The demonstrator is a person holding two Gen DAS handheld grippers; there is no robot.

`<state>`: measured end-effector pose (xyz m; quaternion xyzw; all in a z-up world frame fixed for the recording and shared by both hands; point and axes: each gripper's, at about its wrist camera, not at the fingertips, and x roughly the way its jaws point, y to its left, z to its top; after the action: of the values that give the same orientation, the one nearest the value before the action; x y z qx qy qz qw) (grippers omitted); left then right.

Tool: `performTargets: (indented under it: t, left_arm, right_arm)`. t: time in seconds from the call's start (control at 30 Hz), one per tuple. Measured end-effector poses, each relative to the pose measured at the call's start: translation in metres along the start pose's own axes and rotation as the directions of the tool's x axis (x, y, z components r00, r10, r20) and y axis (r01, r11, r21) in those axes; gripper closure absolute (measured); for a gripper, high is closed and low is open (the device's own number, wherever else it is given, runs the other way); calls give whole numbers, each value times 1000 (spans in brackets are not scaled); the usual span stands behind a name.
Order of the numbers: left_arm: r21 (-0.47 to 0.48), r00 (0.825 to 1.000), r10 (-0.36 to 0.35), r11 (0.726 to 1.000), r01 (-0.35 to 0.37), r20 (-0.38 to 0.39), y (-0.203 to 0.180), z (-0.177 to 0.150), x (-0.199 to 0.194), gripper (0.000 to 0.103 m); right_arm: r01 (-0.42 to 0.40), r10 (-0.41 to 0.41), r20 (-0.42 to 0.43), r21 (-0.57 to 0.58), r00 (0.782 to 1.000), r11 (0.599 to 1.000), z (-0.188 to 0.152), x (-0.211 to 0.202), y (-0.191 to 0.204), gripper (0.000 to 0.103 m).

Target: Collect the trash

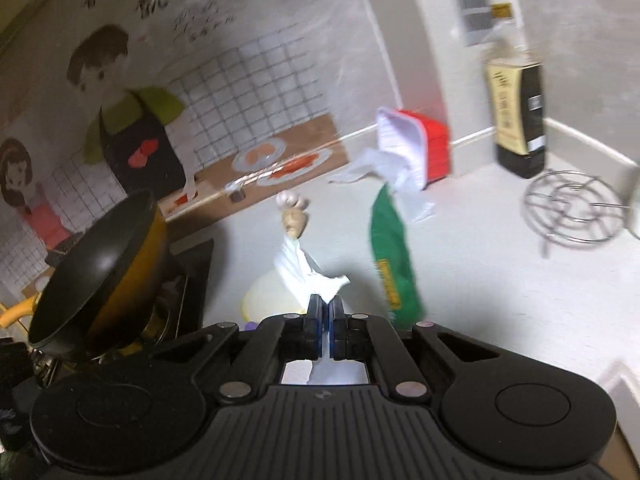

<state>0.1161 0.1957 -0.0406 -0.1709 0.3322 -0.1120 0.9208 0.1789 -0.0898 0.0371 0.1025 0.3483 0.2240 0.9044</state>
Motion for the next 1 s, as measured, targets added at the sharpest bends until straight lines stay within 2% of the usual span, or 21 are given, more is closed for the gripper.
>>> performTargets:
  t: [0.13, 0.27, 0.37, 0.5, 0.53, 0.6, 0.63, 0.67, 0.77, 0.83, 0.93, 1.0]
  left_arm:
    - [35, 999, 22, 999, -21, -26, -14, -2, 9, 82]
    - [43, 998, 53, 998, -52, -26, -18, -5, 11, 82]
    - [50, 996, 86, 995, -85, -14, -16, -2, 8, 82]
    - [31, 992, 129, 991, -128, -8, -7, 1, 7, 82]
    - [24, 990, 138, 990, -137, -11, -5, 1, 8, 82]
    - [16, 989, 147, 989, -147, -19, -2, 1, 10, 82]
    - [15, 989, 148, 989, -147, -24, -1, 1, 11, 82]
    - [16, 989, 148, 989, -148, -29, -1, 1, 13, 82]
    - [20, 989, 142, 990, -141, -36, -3, 2, 16, 82]
    - [30, 991, 131, 991, -129, -36, -5, 4, 18, 82]
    - [55, 992, 115, 992, -112, -45, -9, 6, 21, 82]
    - [76, 992, 116, 991, -112, -48, -12, 7, 25, 81]
  right_arm:
    - [9, -9, 17, 2, 1000, 1000, 0, -27, -15, 100]
    - [52, -52, -49, 11, 997, 999, -8, 1, -24, 100]
    - [153, -159, -96, -64, 983, 986, -26, 30, -19, 100]
    - [117, -140, -153, -149, 978, 982, -46, 49, -10, 98]
    - [116, -142, -151, -171, 978, 978, -49, 50, -7, 94]
    - [129, -156, -124, -203, 980, 971, -48, 48, -4, 73]
    - [144, -168, -95, -217, 981, 965, -47, 46, -3, 52]
    - [174, -190, -49, -237, 980, 956, -45, 43, -2, 37]
    - [293, -283, 79, -317, 956, 902, -43, 44, 3, 32]
    - [323, -316, 81, -354, 945, 878, -39, 59, 0, 32]
    - [276, -293, -17, -283, 956, 918, -33, 86, -18, 32]
    - [256, -278, -77, -217, 957, 942, -34, 98, -27, 39]
